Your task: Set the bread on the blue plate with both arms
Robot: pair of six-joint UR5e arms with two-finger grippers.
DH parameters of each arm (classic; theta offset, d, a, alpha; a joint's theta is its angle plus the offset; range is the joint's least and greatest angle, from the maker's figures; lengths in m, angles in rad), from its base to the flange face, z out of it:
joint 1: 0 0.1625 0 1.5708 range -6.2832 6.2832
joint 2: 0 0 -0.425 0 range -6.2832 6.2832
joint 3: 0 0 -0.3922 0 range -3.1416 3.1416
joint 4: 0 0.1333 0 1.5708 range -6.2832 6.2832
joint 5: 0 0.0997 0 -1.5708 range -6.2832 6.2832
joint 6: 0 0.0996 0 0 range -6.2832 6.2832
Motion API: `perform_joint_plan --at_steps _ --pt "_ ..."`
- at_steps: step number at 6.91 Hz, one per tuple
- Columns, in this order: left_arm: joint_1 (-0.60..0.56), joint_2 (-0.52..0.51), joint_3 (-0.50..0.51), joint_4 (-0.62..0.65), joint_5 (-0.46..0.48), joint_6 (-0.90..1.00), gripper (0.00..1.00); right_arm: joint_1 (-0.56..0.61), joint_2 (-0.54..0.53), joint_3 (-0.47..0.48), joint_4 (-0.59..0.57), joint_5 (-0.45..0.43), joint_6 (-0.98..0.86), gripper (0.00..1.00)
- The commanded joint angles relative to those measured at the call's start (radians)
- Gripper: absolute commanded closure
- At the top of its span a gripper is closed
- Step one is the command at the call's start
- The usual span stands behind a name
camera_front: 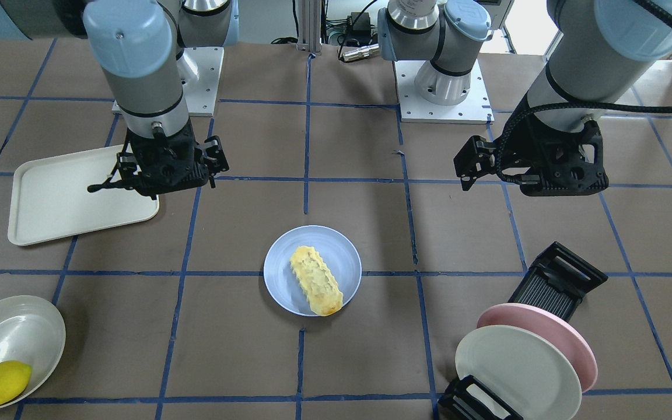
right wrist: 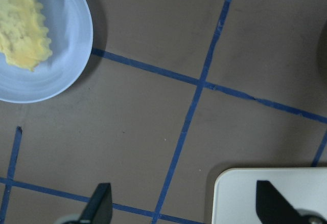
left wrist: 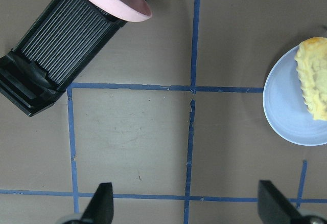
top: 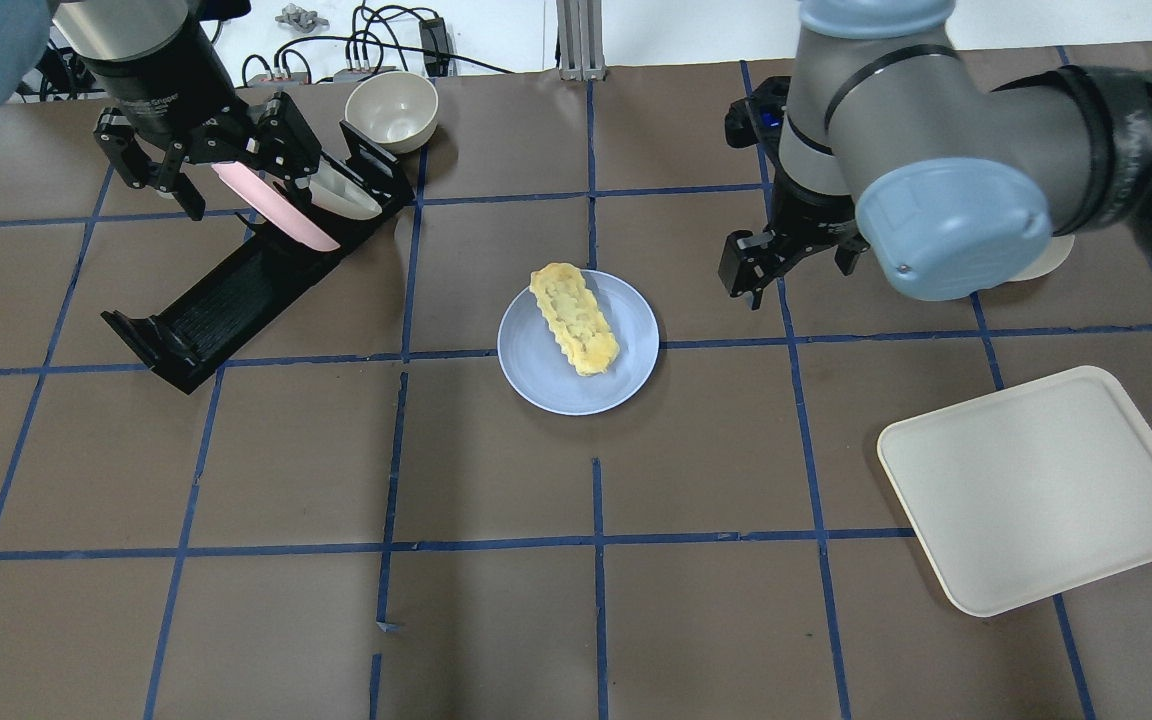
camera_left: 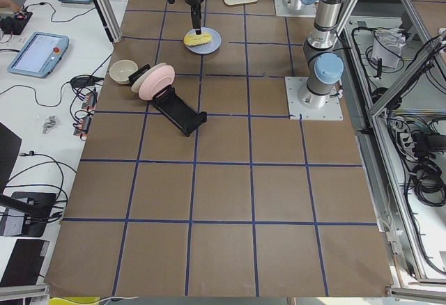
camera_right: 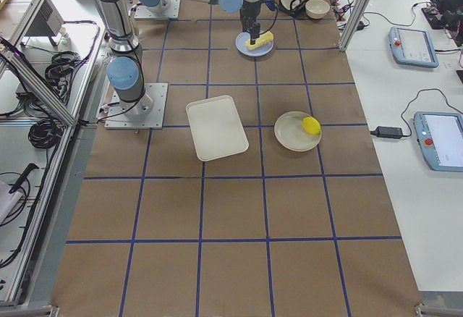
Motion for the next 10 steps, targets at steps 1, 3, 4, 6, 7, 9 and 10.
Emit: perform_joint_plan --at_steps 1,3,4,6,7,9,10 --pt "0.000 0.000 0.000 -0.001 -0.002 0.000 0.00 -0.078 -0.048 -0.069 0.141 -0.004 -0.006 0.01" --pt "-0.002 -0.001 -0.001 -0.001 -0.002 -0.001 0.00 -0.069 -0.051 -0.078 0.151 0.010 -0.006 0.01" --pt "-0.002 -0.003 -0.001 -0.001 -0.002 -0.001 0.00 -0.067 -0.051 -0.089 0.158 0.035 -0.008 0.01" --pt "-0.003 -0.001 -0.003 -0.002 -0.001 -0.001 0.00 -0.067 -0.052 -0.086 0.162 0.039 -0.009 0.01" --pt "-0.003 -0.003 -0.003 -0.002 -0.001 -0.001 0.00 -0.067 -0.052 -0.085 0.162 0.039 -0.009 0.01" --pt "-0.003 -0.003 -0.003 -0.002 -0.001 -0.001 0.00 -0.066 -0.052 -0.086 0.163 0.039 -0.011 0.01" --pt "-0.003 -0.001 -0.003 -0.002 0.001 -0.001 0.00 -0.067 -0.052 -0.082 0.163 0.039 -0.011 0.01"
